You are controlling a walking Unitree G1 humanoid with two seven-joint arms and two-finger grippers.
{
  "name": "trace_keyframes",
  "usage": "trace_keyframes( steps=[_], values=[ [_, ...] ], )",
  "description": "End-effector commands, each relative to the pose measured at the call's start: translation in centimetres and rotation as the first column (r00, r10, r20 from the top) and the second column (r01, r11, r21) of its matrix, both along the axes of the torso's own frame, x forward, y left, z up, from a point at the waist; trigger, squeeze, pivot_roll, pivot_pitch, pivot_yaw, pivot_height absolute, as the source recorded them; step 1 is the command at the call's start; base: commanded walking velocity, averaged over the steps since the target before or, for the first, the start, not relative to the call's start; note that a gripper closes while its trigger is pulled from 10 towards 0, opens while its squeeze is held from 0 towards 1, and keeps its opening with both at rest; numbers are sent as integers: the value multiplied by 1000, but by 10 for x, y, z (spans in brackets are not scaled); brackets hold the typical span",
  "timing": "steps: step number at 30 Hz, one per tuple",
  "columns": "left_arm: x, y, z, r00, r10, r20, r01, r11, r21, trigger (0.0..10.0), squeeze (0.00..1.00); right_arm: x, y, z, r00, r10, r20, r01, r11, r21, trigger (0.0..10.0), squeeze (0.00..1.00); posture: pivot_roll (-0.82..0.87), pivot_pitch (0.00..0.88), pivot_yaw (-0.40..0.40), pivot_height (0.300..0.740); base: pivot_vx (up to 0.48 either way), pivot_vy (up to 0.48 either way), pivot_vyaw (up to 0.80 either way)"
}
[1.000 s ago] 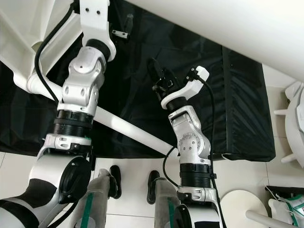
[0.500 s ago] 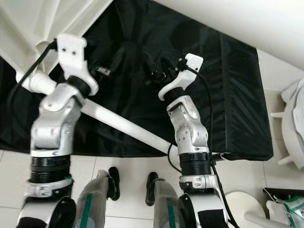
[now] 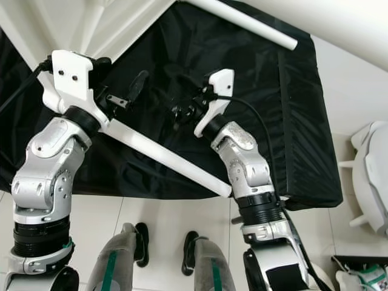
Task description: Building children table
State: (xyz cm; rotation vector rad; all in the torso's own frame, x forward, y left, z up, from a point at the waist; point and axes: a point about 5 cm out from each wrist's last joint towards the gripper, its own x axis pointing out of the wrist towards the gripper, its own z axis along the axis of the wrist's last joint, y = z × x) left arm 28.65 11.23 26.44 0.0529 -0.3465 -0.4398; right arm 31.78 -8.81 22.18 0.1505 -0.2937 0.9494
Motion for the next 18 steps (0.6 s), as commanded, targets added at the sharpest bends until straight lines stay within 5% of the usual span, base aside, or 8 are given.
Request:
trace_keyframes(
  steps=[1, 9, 18],
  values=[
    [7, 0, 2, 1000, 16, -16, -17, 1000, -20, 10000, 0, -5, -3, -3, 998, 66, 8, -65, 995, -80, 10000, 0, 101, 102, -87, 740, 0, 0, 0],
    [21, 6, 13, 991, 131, -31, -134, 984, -120, 10000, 0, -19, -13, -13, 973, 228, -19, -226, 943, -245, 10000, 0, 72, 95, -102, 740, 0, 0, 0],
    [34, 2, 21, 986, 167, -30, -169, 981, -99, 10000, 0, -34, -21, -29, 952, 301, -61, -302, 883, -359, 10000, 0, 42, 89, -109, 740, 0, 0, 0]
  ],
)
